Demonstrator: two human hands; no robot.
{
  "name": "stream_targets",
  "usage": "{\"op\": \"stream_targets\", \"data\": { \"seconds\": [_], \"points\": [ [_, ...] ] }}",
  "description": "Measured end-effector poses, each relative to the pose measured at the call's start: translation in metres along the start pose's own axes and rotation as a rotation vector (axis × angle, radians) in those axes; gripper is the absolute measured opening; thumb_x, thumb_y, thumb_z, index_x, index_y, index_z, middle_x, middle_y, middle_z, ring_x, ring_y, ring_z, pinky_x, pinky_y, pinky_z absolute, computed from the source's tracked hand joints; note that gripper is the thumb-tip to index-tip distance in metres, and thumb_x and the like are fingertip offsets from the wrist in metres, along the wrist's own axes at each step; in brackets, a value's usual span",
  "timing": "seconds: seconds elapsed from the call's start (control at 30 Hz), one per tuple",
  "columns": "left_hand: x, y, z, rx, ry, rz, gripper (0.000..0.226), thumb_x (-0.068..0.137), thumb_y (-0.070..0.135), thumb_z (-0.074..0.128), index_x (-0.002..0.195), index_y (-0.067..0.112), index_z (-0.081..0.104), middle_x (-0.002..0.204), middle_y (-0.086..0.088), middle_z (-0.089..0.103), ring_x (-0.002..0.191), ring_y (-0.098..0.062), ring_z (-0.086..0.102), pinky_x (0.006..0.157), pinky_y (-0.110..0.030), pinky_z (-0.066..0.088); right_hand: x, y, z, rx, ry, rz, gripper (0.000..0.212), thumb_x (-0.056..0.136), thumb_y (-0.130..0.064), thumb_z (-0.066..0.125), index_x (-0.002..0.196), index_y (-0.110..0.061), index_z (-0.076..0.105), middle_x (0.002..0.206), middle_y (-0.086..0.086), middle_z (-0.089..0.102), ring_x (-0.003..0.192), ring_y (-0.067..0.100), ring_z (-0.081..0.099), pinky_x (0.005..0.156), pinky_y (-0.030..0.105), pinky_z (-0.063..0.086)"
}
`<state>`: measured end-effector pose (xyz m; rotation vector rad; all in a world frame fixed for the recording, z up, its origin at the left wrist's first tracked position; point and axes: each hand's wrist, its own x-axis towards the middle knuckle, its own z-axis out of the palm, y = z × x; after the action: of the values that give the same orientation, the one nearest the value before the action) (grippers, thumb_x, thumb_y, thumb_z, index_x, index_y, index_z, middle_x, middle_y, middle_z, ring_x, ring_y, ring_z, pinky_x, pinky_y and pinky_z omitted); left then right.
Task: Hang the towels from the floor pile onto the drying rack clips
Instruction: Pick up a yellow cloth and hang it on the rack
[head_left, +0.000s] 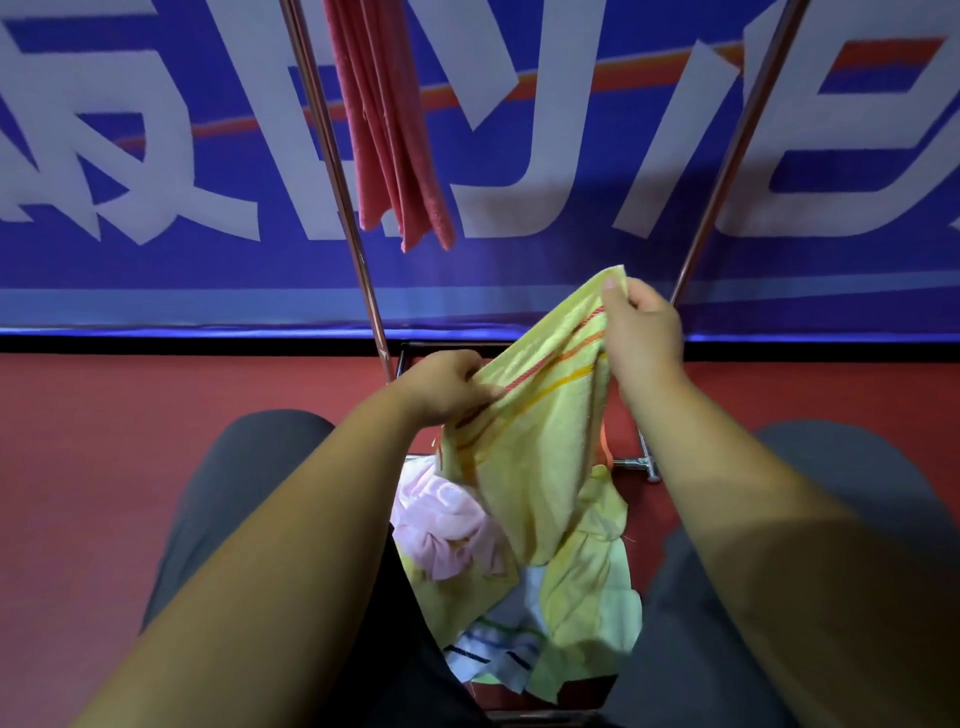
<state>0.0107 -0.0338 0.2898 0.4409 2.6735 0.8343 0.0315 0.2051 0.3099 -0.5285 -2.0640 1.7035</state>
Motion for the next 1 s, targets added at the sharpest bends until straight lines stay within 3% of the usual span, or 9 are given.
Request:
{"op": "stream_targets", "data": {
  "seconds": [0.13,0.3,0.4,0.5,0.6,0.67,0.77,0.9,1.0],
  "points": [
    [0.005,-0.010,0.004,0.240,0.023,-0.044,0.021,0.100,0.026,0.059,0.082,0.017,0.057,0.088,-0.006,0.064,0.087,-0.031,0.060,0.069,-0.032,0.037,0.010,0.008,-0.005,-0.037,0.108,0.008,0.041,0.100,-0.038,0.058,0.079,-0.004,0.050,0.067,-0.001,0.034,0.067,0.017,0.032,0.062,0.034,0.029],
    [0.009,-0.014,0.006,0.221,0.154,-0.019,0.013,0.094,0.012,0.056,0.084,0.015,0.063,0.089,-0.012,0.067,0.086,-0.033,0.059,0.065,-0.032,0.033,0.010,0.009,-0.002,-0.094,0.075,0.042,0.041,0.097,-0.040,0.058,0.076,-0.007,0.046,0.061,-0.005,0.033,0.066,0.018,0.033,0.063,0.034,0.030],
    [0.008,-0.007,0.008,0.052,0.147,0.020,0.018,0.094,0.011,0.060,0.081,0.023,0.064,0.084,-0.001,0.069,0.082,-0.023,0.061,0.065,-0.029,0.042,0.012,0.007,-0.002,-0.041,0.043,0.058,0.043,0.090,-0.044,0.062,0.079,-0.003,0.054,0.066,-0.001,0.041,0.065,0.018,0.040,0.064,0.034,0.034],
    [0.007,0.002,0.007,-0.255,0.157,0.052,0.017,0.096,0.011,0.060,0.092,0.023,0.071,0.085,0.006,0.072,0.080,-0.014,0.064,0.079,-0.030,0.053,0.013,0.003,0.001,0.006,-0.009,0.082,0.035,0.085,-0.042,0.069,0.093,-0.009,0.078,0.078,-0.005,0.075,0.075,0.009,0.066,0.073,0.030,0.050],
    [0.003,0.012,0.004,-0.454,0.147,0.075,0.017,0.101,0.013,0.059,0.097,0.024,0.071,0.080,0.008,0.068,0.074,-0.010,0.061,0.076,-0.027,0.054,0.010,0.000,0.003,-0.020,-0.133,0.052,0.040,0.085,-0.046,0.068,0.097,-0.009,0.076,0.098,0.023,0.073,0.077,0.012,0.063,0.075,0.032,0.049],
    [0.001,0.017,0.003,-0.509,0.118,0.042,0.021,0.101,0.012,0.058,0.105,0.026,0.073,0.086,0.006,0.073,0.077,-0.011,0.066,0.079,-0.025,0.057,0.006,-0.003,0.003,-0.009,-0.202,0.024,0.033,0.093,-0.043,0.067,0.098,-0.012,0.077,0.101,0.020,0.074,0.079,0.013,0.063,0.075,0.032,0.049],
    [0.001,0.021,-0.002,-0.363,0.132,-0.061,0.017,0.095,0.020,0.060,0.103,0.026,0.074,0.093,0.000,0.078,0.087,-0.019,0.073,0.080,-0.027,0.060,0.004,-0.006,0.005,-0.013,-0.269,0.022,0.025,0.101,-0.036,0.065,0.098,-0.016,0.079,0.085,0.005,0.076,0.080,0.010,0.066,0.076,0.030,0.051],
    [-0.001,0.024,-0.007,-0.188,0.186,-0.080,0.023,0.089,0.007,0.056,0.084,0.021,0.074,0.080,0.004,0.073,0.074,-0.008,0.068,0.057,-0.012,0.048,-0.001,-0.019,0.006,0.278,-0.488,0.206,0.018,0.105,-0.021,0.063,0.105,-0.008,0.077,0.085,0.000,0.078,0.078,0.013,0.071,0.076,0.032,0.060],
    [0.007,0.007,-0.009,-0.060,0.338,-0.008,0.037,0.078,0.006,0.055,0.072,0.039,0.071,0.093,0.002,0.063,0.094,-0.021,0.064,0.079,-0.031,0.054,-0.010,-0.032,0.000,0.457,-0.680,0.310,0.025,0.109,-0.016,0.051,0.095,-0.005,0.067,0.064,-0.005,0.062,0.057,0.007,0.060,0.055,0.020,0.052]
  ]
}}
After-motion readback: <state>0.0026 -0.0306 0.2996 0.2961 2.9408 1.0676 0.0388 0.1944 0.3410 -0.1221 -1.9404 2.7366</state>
